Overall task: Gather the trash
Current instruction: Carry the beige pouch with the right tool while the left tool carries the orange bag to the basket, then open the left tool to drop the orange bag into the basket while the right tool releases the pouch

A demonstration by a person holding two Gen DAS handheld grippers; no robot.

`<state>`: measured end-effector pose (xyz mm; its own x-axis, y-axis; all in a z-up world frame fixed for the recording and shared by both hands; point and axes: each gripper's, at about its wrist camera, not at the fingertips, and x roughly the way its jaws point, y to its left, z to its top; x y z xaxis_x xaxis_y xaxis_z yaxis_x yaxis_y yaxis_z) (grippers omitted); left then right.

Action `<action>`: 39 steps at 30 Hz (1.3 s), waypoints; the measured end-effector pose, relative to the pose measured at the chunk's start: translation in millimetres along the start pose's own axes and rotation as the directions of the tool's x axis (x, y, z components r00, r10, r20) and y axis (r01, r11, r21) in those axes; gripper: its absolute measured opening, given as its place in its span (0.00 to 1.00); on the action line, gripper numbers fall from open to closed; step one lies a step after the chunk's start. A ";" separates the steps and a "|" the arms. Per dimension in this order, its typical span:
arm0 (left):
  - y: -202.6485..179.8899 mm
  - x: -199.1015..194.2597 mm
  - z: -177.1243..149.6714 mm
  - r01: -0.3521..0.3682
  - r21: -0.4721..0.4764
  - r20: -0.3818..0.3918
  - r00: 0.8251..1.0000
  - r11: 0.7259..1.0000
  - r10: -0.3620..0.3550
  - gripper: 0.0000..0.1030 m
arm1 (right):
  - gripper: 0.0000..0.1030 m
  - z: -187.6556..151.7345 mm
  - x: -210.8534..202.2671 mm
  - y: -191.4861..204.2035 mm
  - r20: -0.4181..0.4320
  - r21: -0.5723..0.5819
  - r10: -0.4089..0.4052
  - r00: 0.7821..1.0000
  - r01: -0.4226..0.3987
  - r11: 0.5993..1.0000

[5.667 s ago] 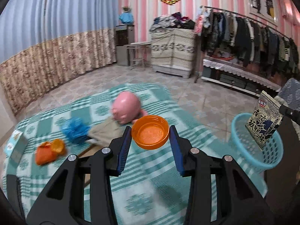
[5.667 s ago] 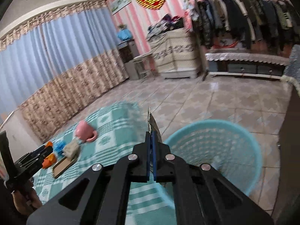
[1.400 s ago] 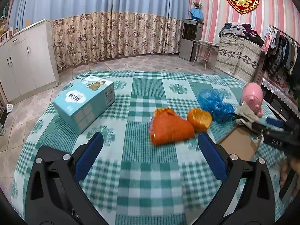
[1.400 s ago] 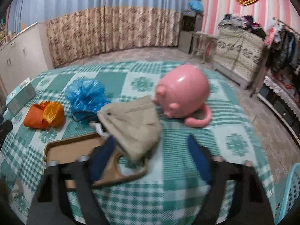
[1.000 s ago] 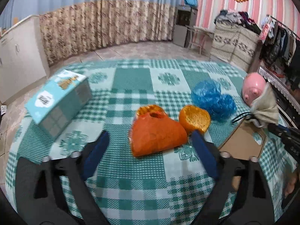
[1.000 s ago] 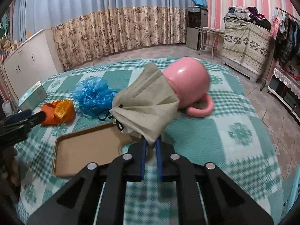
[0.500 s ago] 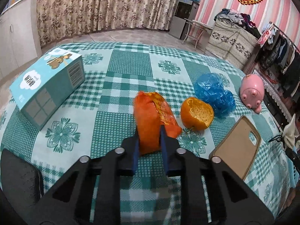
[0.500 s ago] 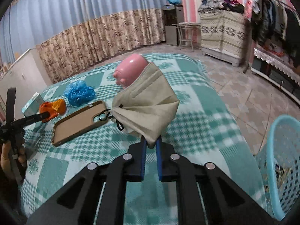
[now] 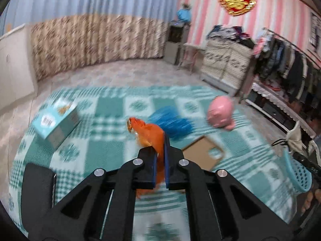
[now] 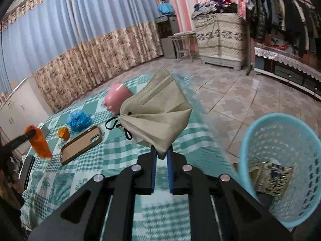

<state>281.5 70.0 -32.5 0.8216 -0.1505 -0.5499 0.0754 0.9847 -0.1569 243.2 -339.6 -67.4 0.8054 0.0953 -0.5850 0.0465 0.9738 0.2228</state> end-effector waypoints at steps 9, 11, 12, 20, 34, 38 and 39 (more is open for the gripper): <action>-131.5 -4.8 17.2 0.238 0.132 0.011 0.970 0.962 -0.241 0.04 | 0.10 -5.6 -52.4 -85.1 0.042 0.127 -0.128 0.991 0.122 0.984; -161.8 1.2 14.6 0.279 0.157 -0.011 0.960 0.947 -0.281 0.04 | 0.10 -8.1 -62.1 -104.2 0.046 0.151 -0.158 0.986 0.149 0.977; -174.1 3.5 12.6 0.297 0.166 -0.020 0.955 0.940 -0.297 0.04 | 0.10 -9.3 -67.6 -114.5 0.047 0.164 -0.176 0.983 0.166 0.972; -275.9 12.8 -5.4 0.440 0.235 -0.099 0.898 0.867 -0.429 0.04 | 0.10 -18.3 -96.1 -174.8 0.046 0.245 -0.273 0.961 0.254 0.936; -372.5 11.7 -21.5 0.522 0.341 -0.149 0.851 0.782 -0.504 0.04 | 0.10 -30.5 -107.1 -216.4 0.047 0.317 -0.329 0.943 0.298 0.900; -393.0 10.3 -17.1 0.527 0.364 -0.144 0.846 0.768 -0.513 0.04 | 0.10 -33.6 -107.7 -223.7 0.047 0.332 -0.332 0.942 0.299 0.895; -397.6 10.9 -17.5 0.529 0.369 -0.143 0.845 0.764 -0.515 0.04 | 0.10 -33.9 -107.0 -223.7 0.047 0.333 -0.333 0.942 0.299 0.894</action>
<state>250.6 -324.7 9.5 0.5741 -0.6473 -0.5014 0.7006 0.7053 -0.1083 126.6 -560.6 -81.1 0.7708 -0.2438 -0.5886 0.4795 0.8304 0.2840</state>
